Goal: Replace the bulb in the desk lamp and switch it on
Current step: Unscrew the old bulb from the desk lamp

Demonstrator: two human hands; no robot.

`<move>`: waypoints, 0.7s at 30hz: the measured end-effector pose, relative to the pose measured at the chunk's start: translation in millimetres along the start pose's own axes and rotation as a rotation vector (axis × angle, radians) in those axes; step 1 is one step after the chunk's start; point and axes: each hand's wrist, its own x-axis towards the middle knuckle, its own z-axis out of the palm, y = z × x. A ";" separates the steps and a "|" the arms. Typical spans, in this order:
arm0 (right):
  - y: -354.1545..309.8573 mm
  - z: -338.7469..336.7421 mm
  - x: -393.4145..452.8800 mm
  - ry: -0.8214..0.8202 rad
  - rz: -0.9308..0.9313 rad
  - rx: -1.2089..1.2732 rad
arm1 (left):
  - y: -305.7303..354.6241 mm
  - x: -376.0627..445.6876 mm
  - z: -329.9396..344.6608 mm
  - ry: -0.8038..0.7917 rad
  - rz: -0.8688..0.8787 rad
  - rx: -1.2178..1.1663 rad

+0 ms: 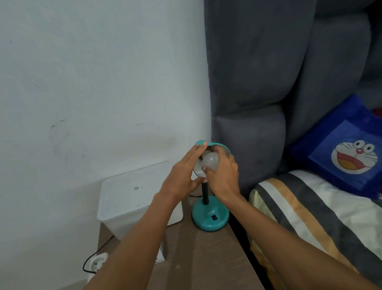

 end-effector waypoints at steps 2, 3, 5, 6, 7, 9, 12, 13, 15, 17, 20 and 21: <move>0.7 -1.1 0.5 0.015 0.012 -0.029 | -0.1 -0.8 -0.7 0.002 0.000 0.001; 0.8 -1.8 1.3 0.014 0.012 -0.042 | -0.2 -1.0 -1.1 0.002 -0.001 0.003; -0.9 -4.1 1.9 0.005 0.014 -0.031 | -0.5 -0.8 -1.5 0.005 0.000 0.003; -1.7 -4.6 1.7 0.000 0.020 -0.003 | -0.7 -0.5 -1.2 0.007 0.000 0.000; -1.8 -4.4 1.5 -0.005 0.024 0.029 | -1.3 -0.2 -0.9 0.007 -0.001 -0.003; -0.8 -3.2 1.2 -0.016 0.012 0.057 | -1.8 -0.4 -0.4 0.002 -0.003 -0.008; 1.4 -0.9 1.5 -0.042 -0.015 0.019 | -2.0 -0.4 -0.6 0.002 -0.009 -0.004; 1.5 -0.3 1.3 -0.040 -0.017 0.022 | -2.0 -0.1 -0.4 0.000 -0.011 -0.003; 0.9 0.9 -1.8 -0.024 -0.016 0.019 | -1.6 0.4 0.4 -0.004 -0.011 -0.006; 2.5 2.6 -4.4 0.008 -0.029 0.003 | -2.3 0.4 0.8 -0.001 -0.008 -0.013; 6.1 1.9 -3.7 0.025 -0.061 -0.068 | -2.9 -0.4 0.4 0.009 -0.009 -0.018; 6.4 1.3 -3.5 0.019 -0.078 -0.082 | -2.8 -0.2 0.3 0.008 -0.009 -0.018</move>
